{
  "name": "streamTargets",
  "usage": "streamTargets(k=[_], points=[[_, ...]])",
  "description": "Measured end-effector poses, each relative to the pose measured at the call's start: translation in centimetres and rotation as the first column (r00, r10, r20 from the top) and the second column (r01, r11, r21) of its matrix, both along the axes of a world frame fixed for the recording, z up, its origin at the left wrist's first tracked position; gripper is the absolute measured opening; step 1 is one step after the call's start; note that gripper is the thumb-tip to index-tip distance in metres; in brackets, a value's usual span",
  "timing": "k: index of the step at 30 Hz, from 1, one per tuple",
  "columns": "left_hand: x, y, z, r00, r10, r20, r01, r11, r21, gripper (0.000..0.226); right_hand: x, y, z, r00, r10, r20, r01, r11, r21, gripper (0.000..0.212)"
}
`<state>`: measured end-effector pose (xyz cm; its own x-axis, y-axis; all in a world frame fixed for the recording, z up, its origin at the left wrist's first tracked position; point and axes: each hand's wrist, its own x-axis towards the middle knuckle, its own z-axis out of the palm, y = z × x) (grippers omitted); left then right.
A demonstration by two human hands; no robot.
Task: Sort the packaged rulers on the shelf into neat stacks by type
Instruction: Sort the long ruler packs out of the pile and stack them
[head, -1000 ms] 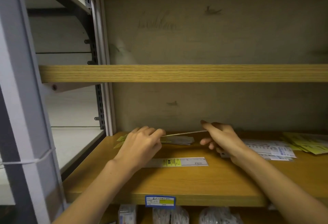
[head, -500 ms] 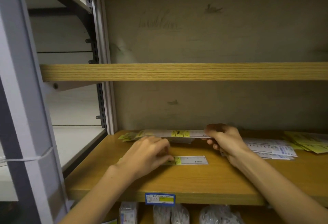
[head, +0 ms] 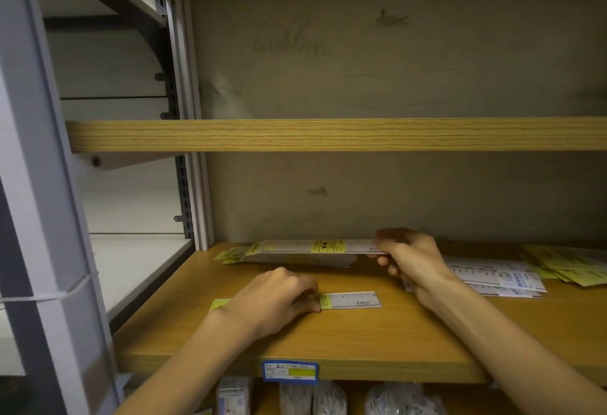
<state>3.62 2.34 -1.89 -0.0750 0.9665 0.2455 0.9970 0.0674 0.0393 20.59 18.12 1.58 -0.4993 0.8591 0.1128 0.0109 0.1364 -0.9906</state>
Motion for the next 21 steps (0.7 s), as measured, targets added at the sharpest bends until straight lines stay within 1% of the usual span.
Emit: streamTargets(k=[3, 6, 9, 12, 16, 19, 21], points=[[0.4, -0.2, 0.0, 0.995, -0.003, -0.095, 0.004, 1.0, 0.014, 0.031, -0.1, 0.5, 0.0, 1.0, -0.018, -0.017, 0.018, 1.0, -0.007, 0.024], [0.7, -0.2, 0.2, 0.991, -0.026, -0.128, 0.031, 0.999, 0.044, 0.03, -0.2, 0.7, 0.0, 0.999, -0.018, -0.04, 0.017, 1.0, -0.02, 0.023], [0.6, -0.4, 0.3, 0.991, -0.034, -0.126, 0.045, 0.996, 0.083, 0.028, -0.4, 1.0, 0.0, 0.999, -0.021, -0.046, 0.02, 0.999, -0.035, 0.024], [0.3, -0.6, 0.1, 0.986, -0.036, -0.163, 0.064, 0.983, 0.17, 0.028, -0.7, 1.4, -0.1, 0.998, -0.039, -0.041, 0.037, 0.998, -0.058, 0.025], [0.0, -1.1, 0.0, 0.978, -0.024, -0.207, 0.079, 0.961, 0.265, 0.027, -1.5, 1.9, -0.4, 0.995, -0.069, -0.075, 0.063, 0.996, -0.069, 0.021], [-0.4, -1.2, 0.0, 0.962, -0.012, -0.272, 0.093, 0.953, 0.287, 0.023, -2.6, 2.3, -0.5, 0.992, -0.082, -0.093, 0.072, 0.992, -0.106, 0.024], [-0.9, -1.2, -0.2, 0.961, -0.005, -0.277, 0.095, 0.945, 0.312, 0.025, -3.5, 2.5, -0.6, 0.993, -0.085, -0.083, 0.075, 0.99, -0.122, 0.027]])
